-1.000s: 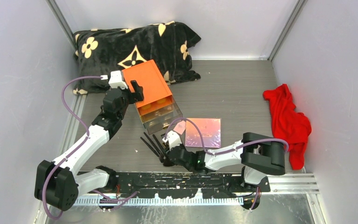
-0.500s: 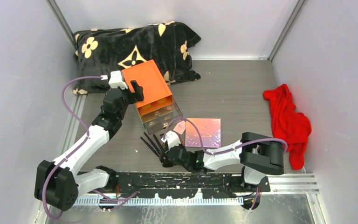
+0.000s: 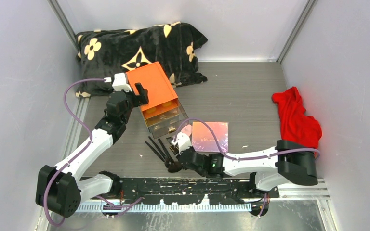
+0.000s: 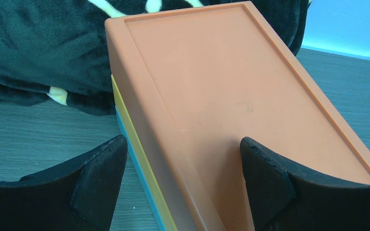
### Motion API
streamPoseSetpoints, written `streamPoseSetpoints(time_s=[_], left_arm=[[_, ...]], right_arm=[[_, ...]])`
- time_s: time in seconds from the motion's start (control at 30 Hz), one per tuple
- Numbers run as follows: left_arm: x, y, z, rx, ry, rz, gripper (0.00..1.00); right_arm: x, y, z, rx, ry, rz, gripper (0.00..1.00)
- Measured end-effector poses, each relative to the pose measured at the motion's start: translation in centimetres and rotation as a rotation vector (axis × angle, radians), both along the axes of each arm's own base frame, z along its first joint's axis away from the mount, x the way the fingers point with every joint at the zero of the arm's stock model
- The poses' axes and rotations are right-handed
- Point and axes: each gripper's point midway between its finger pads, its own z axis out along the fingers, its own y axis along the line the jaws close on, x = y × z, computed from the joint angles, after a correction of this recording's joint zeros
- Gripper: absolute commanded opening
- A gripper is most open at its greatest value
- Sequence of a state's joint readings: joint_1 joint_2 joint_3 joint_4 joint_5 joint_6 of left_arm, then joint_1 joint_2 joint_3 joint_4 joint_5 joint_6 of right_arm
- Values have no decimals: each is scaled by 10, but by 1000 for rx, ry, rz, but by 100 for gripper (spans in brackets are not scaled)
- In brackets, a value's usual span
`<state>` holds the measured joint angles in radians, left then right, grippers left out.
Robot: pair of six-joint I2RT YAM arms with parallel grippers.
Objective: Organize the makeup
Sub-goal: Pick up the lipstick at the center of the board.
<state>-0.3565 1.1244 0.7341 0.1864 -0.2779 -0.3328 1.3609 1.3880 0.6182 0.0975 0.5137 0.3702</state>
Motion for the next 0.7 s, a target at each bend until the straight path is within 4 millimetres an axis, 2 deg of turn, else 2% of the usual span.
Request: streamPoseSetpoints(time_s=[0.27,0.37,0.5,0.7], left_arm=[[2,0,-2,2,2,3,86],[2,0,-1,2,2,3,86],[2,0,-1,3,2,3,86],[2,0,-1,3,2,3,86]], right_arm=[[-5,-21,21,-19,-10,-3,18],[-4,-30,37,-20,-27,-13,19],[1,-34,76,13,-68,-29,19],[9,-28,140,66,-137,-24,19]])
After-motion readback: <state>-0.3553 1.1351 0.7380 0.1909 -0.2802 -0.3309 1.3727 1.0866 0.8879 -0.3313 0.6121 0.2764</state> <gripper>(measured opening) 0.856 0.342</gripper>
